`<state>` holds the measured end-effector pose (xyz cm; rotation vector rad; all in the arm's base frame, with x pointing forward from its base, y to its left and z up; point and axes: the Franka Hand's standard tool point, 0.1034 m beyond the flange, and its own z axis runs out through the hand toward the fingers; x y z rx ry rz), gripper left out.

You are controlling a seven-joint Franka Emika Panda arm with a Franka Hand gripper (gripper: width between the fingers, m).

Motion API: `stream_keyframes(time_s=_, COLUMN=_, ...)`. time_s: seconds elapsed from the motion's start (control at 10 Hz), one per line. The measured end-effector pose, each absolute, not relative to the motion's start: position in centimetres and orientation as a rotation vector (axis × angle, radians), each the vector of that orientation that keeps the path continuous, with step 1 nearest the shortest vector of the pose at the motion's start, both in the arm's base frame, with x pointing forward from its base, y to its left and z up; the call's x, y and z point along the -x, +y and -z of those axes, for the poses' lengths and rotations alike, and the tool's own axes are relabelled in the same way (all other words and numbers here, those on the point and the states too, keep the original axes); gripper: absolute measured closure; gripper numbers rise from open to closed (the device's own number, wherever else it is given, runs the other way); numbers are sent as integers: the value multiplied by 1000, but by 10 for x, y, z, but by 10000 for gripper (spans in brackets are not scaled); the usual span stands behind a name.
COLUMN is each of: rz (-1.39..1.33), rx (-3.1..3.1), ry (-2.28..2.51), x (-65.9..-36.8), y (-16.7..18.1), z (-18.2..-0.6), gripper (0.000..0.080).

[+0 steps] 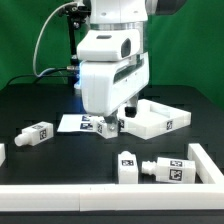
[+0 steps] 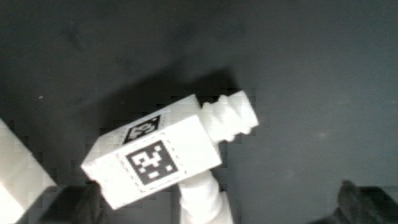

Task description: Assemble one leg

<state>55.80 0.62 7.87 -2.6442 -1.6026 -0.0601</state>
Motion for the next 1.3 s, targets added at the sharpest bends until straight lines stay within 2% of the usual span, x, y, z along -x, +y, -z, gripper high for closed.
stream_keyframes(time_s=0.5, rz=60, rx=2645, ry=-1602, x=-558, y=6, z=-79, gripper=150)
stream_keyframes(time_s=0.7, rz=77, rx=2788, ry=-1332, x=-570, y=6, z=-83, gripper=150)
stream_keyframes(time_s=1.0, rz=14, rx=2913, ry=-738, x=-572, y=-3, z=-75, gripper=150)
stream_keyframes(time_s=1.3, rz=1, rx=2967, ry=-454, x=-572, y=2, z=-75, gripper=150)
